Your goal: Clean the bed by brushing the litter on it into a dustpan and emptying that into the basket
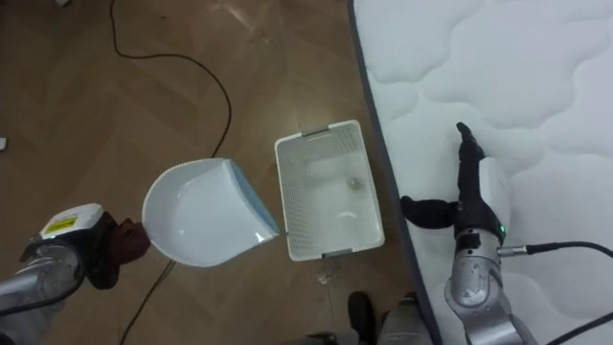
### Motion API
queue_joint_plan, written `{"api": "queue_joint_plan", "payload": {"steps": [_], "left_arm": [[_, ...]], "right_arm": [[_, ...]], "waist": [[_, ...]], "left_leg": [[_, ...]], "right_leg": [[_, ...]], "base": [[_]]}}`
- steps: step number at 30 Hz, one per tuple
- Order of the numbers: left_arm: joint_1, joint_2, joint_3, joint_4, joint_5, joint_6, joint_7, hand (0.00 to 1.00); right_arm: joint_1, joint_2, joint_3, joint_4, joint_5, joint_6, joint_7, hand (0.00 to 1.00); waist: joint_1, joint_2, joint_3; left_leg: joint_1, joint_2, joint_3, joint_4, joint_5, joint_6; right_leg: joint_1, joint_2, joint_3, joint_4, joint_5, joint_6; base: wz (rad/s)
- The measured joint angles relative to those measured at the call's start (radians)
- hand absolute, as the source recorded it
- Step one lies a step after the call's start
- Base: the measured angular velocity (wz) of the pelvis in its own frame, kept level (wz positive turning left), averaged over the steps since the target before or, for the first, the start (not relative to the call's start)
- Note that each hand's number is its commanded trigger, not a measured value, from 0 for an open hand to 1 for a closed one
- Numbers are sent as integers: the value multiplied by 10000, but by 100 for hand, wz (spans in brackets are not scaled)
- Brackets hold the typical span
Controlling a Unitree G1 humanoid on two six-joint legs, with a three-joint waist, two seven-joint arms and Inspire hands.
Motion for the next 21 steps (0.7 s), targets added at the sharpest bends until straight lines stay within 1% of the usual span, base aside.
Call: {"api": "queue_joint_plan", "payload": {"steps": [2, 7, 10, 12, 13, 15, 17, 19, 21], "left_arm": [[5, 0, -2, -4, 4, 86, 0, 100], [54, -1, -6, -4, 4, 161, -1, 100], [51, -2, -9, -1, -72, 163, 0, 100], [49, -2, -34, -1, -148, 163, 0, 100], [49, -2, -40, 5, -263, 163, 0, 100], [81, -3, -61, -13, -636, 152, 0, 100], [175, -4, -60, -95, -921, 134, -3, 100], [176, -56, -57, -157, -1210, 131, -6, 100], [181, -154, -21, -423, -1261, 20, -6, 100]], "right_arm": [[7, 2, -1, -19, -2, 1, 7, 0], [41, 2, -1, -26, -3, -11, 55, 0], [39, 7, 6, -25, -4, -16, 122, 0], [-3, 8, 18, -5, 119, -42, 191, 0], [-28, 12, 19, 34, 160, -64, 212, 0], [-55, 18, 18, 90, 174, -142, 219, 0], [-33, 19, 12, 163, 173, -236, 219, 0], [55, 33, 13, 164, 149, -249, 200, 0], [206, 32, -16, 280, 147, -326, 162, 0]], "waist": [[-21, -4, 1], [-27, -14, 8], [-51, -70, 47], [-85, -194, 110], [-85, -231, 120], [-83, -378, 147], [-86, -424, 141], [-91, -441, 138], [-101, -468, 131]], "left_leg": [[11, -12, 11, -54, -14, -186], [56, -10, 43, -181, 22, -242], [77, -12, 87, -198, 24, -245], [125, -14, 95, -240, 31, -258], [136, -16, 103, -270, 43, -278], [155, -23, 94, -350, 72, -343], [155, -21, 49, -355, 72, -344], [174, -13, -31, -355, 72, -345], [282, 18, -24, -371, 74, -361]], "right_leg": [[-10, -25, 2, -4, -1, 3], [-6, -21, 9, -53, -2, 1], [-5, -49, -25, -36, -6, -1], [30, -61, -33, -44, -6, -1], [32, -62, -25, -46, -6, -1], [34, -72, -19, -84, -4, -2], [62, -58, -25, -137, -3, -1], [166, -56, -64, -254, -3, -1], [402, -104, -296, -365, -4, -1]], "base": [[0], [-1], [-2], [0], [0], [2], [3], [11], [24]]}}
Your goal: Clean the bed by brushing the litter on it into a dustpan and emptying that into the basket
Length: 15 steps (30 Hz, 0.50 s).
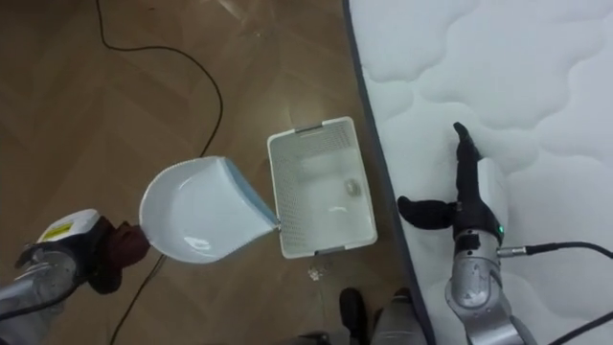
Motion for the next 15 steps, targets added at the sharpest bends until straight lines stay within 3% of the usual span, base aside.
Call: {"api": "queue_joint_plan", "payload": {"steps": [2, 4, 6, 11, 15], "left_arm": [[-10, -25, 9, -206, -12, -165, 1, 100], [101, -141, 55, -371, -12, -291, 65, 100], [488, -289, 145, -685, -69, -476, 109, 100], [1116, -553, 226, -1563, -80, -743, 82, 100], [1679, -704, 634, -2397, -82, -838, -167, 100]], "right_arm": [[33, 7, 0, 241, 22, -47, -59, 0], [90, -12, -5, 470, 11, -67, -56, 0], [193, -11, -5, 631, 22, -74, -48, 0], [493, 35, -430, 652, 149, -40, 58, 0], [708, 42, -447, 629, 486, -6, 103, 0]], "waist": [[7, -116, -6], [88, -259, -11], [122, -436, -77], [124, -509, -129], [451, -809, -330]], "left_leg": [[122, 64, 217, -62, 27, -255], [410, 200, 645, -237, 31, -252], [674, 216, 596, -312, 31, -248], [1157, 219, 55, -294, 32, -219], [1853, 251, -17, -312, -13, -166]], "right_leg": [[215, -41, -73, -156, 3, 5], [525, -42, -180, -305, 4, 7], [859, -20, -286, -482, 6, 10], [1713, 99, -548, -991, 61, 41], [2447, 169, -441, -1319, 56, 19]], "base": [[23], [12], [6], [21], [-14]]}}
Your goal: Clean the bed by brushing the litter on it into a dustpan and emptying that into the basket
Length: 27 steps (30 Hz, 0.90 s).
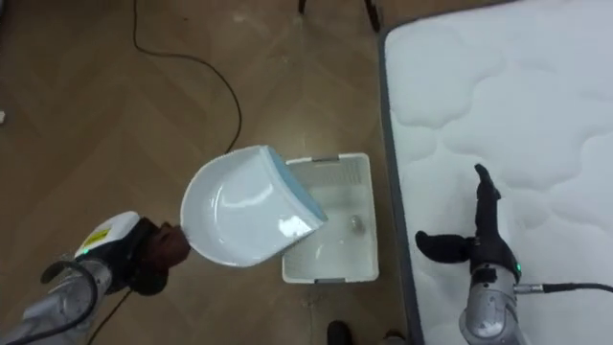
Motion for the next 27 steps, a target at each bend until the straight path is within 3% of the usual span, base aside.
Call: {"api": "queue_joint_plan", "payload": {"steps": [2, 3, 7, 8, 9, 10, 12, 15, 19, 23, 27], "left_arm": [[171, -87, 221, -292, 36, -71, -34, 100], [241, -92, 294, -501, 86, -131, -39, 100], [386, -342, 688, -731, 73, -319, -38, 100], [408, -414, 725, -770, 69, -400, -45, 100], [497, -475, 781, -950, 51, -442, -77, 100], [559, -510, 852, -1076, 46, -484, -103, 100], [654, -620, 935, -1421, 32, -616, -152, 100], [655, -747, 941, -1799, -238, -884, -442, 100], [660, -815, 942, -1801, -244, -935, -728, 100], [678, -887, 976, -1928, -313, -935, -770, 100], [665, -1047, 1072, -1988, -641, -944, -786, 100]], "right_arm": [[93, -16, -2, -18, 30, 0, 83, 0], [278, -9, 0, -147, 38, 1, 119, 0], [577, 12, 1, -672, 269, 1, 278, 0], [643, 12, -28, -852, 344, 1, 282, 0], [702, 23, -35, -958, 434, 1, 283, 0], [713, 56, -41, -976, 448, 9, 283, 0], [813, 119, -176, -1199, 451, 27, 285, 0], [893, 128, -420, -1607, 471, 73, 283, 0], [910, 140, -418, -1646, 484, 307, 276, 0], [904, 324, -415, -1624, 573, 492, 278, 0], [885, 540, -396, -1701, 559, 545, 420, 0]], "waist": [[114, -109, -63], [253, -280, -120], [418, -542, -182], [406, -549, -175], [322, -527, -189], [254, -543, -188], [134, -606, -189], [173, -603, -182], [157, -639, -159], [152, -758, -85], [156, -858, -106]], "left_leg": [[345, 70, 9, 2, -145, 211], [555, 92, 46, -8, -198, 221], [1160, 292, 345, -30, -400, 466], [1349, 378, 426, -37, -479, 698], [1487, 486, 461, -36, -512, 1295], [1541, 517, 479, -35, -523, 1478], [1653, 597, 677, -38, -571, 1530], [1860, 772, 1490, -92, -740, 1608], [2195, 973, 2385, -293, -931, 1653], [2445, 1254, 3566, -370, -1183, 1688], [2479, 1420, 5065, -421, -1422, 1755]], "right_leg": [[270, 131, 108, -117, 6, 9], [430, 210, 315, -140, 9, 16], [977, 557, 848, -388, 116, 15], [1174, 693, 975, -514, 186, 11], [1347, 834, 1000, -633, 228, -6], [1410, 878, 1014, -657, 238, -13], [1474, 890, 1052, -674, 286, -7], [1380, 964, 1362, -662, 435, 49], [1356, 1006, 1336, -639, 608, 65], [1298, 1087, 951, -614, 915, 4], [861, 798, 139, 63, 875, 2]], "base": [[-26], [-37], [-43], [-41], [-35], [-22], [-26], [-74], [-80], [-86], [-89]]}}
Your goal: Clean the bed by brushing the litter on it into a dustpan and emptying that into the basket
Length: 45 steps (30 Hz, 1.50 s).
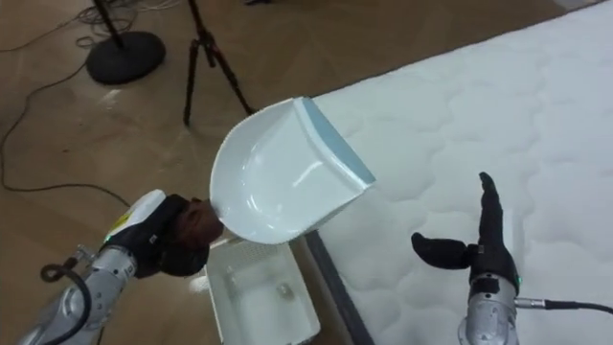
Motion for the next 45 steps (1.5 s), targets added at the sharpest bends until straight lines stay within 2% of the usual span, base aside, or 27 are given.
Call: {"api": "queue_joint_plan", "payload": {"steps": [3, 6, 7, 8, 9, 10, 11, 12, 13, 15, 16, 18, 21, 23, 24, 25, 26, 27, 28, 29, 30, 31, 33, 37, 40, 42, 45], "left_arm": [[-3, -40, 1, -4, -92, 21, -23, 100], [0, -100, -13, -1, -307, 160, -32, 100], [0, -155, -17, 2, -453, 180, -29, 100], [3, -217, -35, 8, -475, 193, -19, 100], [13, -296, -129, 14, -502, 262, -20, 100], [12, -319, -194, 14, -514, 283, -25, 100], [7, -300, -254, -17, -714, 288, -45, 100], [-7, -255, -214, -14, -849, 325, -49, 100], [9, -258, -216, 10, -839, 411, -73, 100], [158, -317, -259, -2, -821, 536, -296, 100], [168, -331, -259, -2, -821, 538, -336, 100], [203, -358, -254, 0, -823, 576, -405, 100], [257, -515, -423, -1, -876, 669, -429, 100], [451, -739, -618, -5, -862, 669, -429, 100], [526, -806, -617, -7, -863, 669, -429, 100], [687, -901, -552, -6, -866, 667, -424, 100], [878, -976, -412, -5, -834, 668, -415, 100], [1036, -996, -291, -5, -848, 668, -415, 100], [1078, -993, -220, -5, -847, 665, -416, 100], [1068, -994, -93, -11, -853, 655, -414, 100], [1014, -1003, -45, -40, -844, 618, -416, 100], [1014, -1008, -38, -98, -839, 602, -415, 100], [1007, -1011, -38, -205, -806, 314, -410, 100], [976, -1004, -36, -214, -833, 77, -386, 100], [984, -999, -37, -213, -828, 68, -364, 100], [986, -988, 106, -219, -833, 18, -357, 100], [983, -941, 320, -381, -827, -73, -302, 100]], "right_arm": [[1, 0, 53, -28, 0, 127, 138, 0], [8, 1, 95, -70, 37, 161, 256, 0], [18, 11, 96, -69, 44, 206, 294, 0], [23, 61, 98, -74, 40, 268, 303, 0], [45, 95, 85, -127, 35, 333, 350, 0], [43, 128, 74, -147, 38, 335, 385, 0], [-4, 187, 66, -217, 8, 331, 496, 0], [-162, 288, 85, -260, -18, 327, 630, 0], [-157, 363, 94, -255, -14, 330, 677, 0], [40, 479, 50, -316, 8, 331, 799, 0], [40, 480, 4, -328, 25, 332, 841, 0], [59, 468, -22, -347, -49, 324, 902, 0], [137, 459, -33, -344, -263, 326, 1054, 0], [143, 463, -34, -364, -364, 325, 1173, 0], [142, 462, -32, -374, -401, 325, 1205, 0], [122, 471, -28, -425, -445, 325, 1391, 0], [130, 479, -18, -554, -628, 330, 1586, 0], [185, 458, -4, -796, -771, 338, 1731, 0], [197, 458, -4, -907, -828, 340, 1780, 0], [195, 424, -5, -1143, -918, 341, 1833, 0], [183, 419, 0, -1289, -942, 340, 1826, 0], [172, 418, -1, -1310, -949, 338, 1813, 0], [190, 441, 11, -1310, -1033, 338, 1777, 0], [198, 457, 33, -1308, -1126, 336, 1616, 0], [200, 476, 62, -1313, -887, 336, 1499, 0], [222, 589, 122, -1316, -892, 336, 1539, 0], [221, 625, 155, -1255, -888, 342, 1545, 0]], "waist": [[20, 0, -11], [-11, 3, -11], [-20, 11, -14], [-23, 5, -18], [-23, -6, -18], [-1, -42, -9], [64, -112, 38], [74, 128, -3], [-8, 106, -20], [-541, 31, -57], [-559, 32, -36], [-694, 43, -25], [-938, 57, -16], [-891, 144, 10], [-819, 167, -3], [-612, 187, 6], [-398, 190, 2], [-333, 245, -5], [-308, 254, -12], [-321, 224, -5], [-319, 204, -4], [-306, 197, -7], [-378, 156, -2], [-495, 79, 2], [-484, 57, 3], [-472, 47, 4], [-507, 38, 10]], "left_leg": [[1, 86, 842, -108, -76, 9], [-30, 103, 1325, -102, -166, -117], [-48, 97, 1416, -51, -281, -339], [-86, 99, 1476, 103, -395, -850], [-185, 60, 1173, 460, -378, -1515], [-320, 0, 578, 772, -335, -1712], [-839, 168, -877, 2002, -681, -1156], [-1351, 457, -1596, 3190, -1480, -1015], [-1381, 452, -1660, 3309, -1576, -870], [-824, 377, -1558, 2545, -1367, -1374], [-663, 377, -1439, 2280, -1258, -1525], [-312, 391, -1158, 1597, -852, -1324], [-42, 444, -929, 1299, -693, -1374], [206, 509, -734, 1317, -699, -1389], [234, 465, -918, 1350, -699, -1417], [232, 243, -1889, 1466, -701, -1689], [253, -48, -3118, 1514, -661, -1815], [315, -172, -3904, 1451, -691, -1860], [325, -179, -4027, 1426, -702, -1870], [324, -253, -4380, 1401, -712, -1868], [322, -328, -4831, 1415, -719, -1847], [330, -349, -4988, 1432, -716, -1798], [393, -301, -4993, 1377, -654, -1614], [563, -212, -4693, 876, -551, -1431], [642, -119, -4252, 748, -551, -1430], [768, -1, -3792, 756, -552, -1431], [930, 67, -3237, 747, -558, -1424]], "right_leg": [[39, -307, -371, 546, -327, 151], [262, -559, -561, 519, -607, 230], [373, -624, -616, 434, -695, 223], [430, -658, -651, 203, -720, 182], [437, -762, -557, 7, -714, 57], [380, -857, -462, -12, -669, 27], [97, -953, -369, 325, -592, 75], [-183, -942, -378, 1042, -720, 374], [-183, -929, -455, 1192, -803, 558], [261, -1006, -808, 544, -679, 421], [347, -970, -861, 368, -618, 410], [707, -736, -1107, -233, -212, 247], [854, -608, -1048, -554, -109, 166], [768, -320, -425, -547, -98, 72], [688, -220, -133, -539, -81, 44], [507, 24, 503, -536, -8, -55], [318, 334, 1221, -548, 107, -140], [255, 524, 1435, -599, 229, -234], [219, 577, 1438, -616, 264, -279], [43, 694, 1565, -589, 317, -360], [-83, 886, 1881, -577, 364, -421], [-129, 979, 2037, -583, 385, -448], [-223, 1281, 2474, -582, 436, -523], [-360, 1556, 2762, -729, 545, -618], [-339, 1817, 3144, -936, 732, -671], [-208, 2072, 3613, -1116, 894, -672], [-152, 2217, 3936, -1117, 935, -648]], "base": [[-90], [-70], [-60], [-67], [-54], [-71], [-91], [-88], [-37], [-3], [-49], [-53], [-27], [-82], [-130], [-175], [-220], [-180], [-150], [-121], [-116], [-97], [-70], [-38], [-46], [-60], [-52]]}}
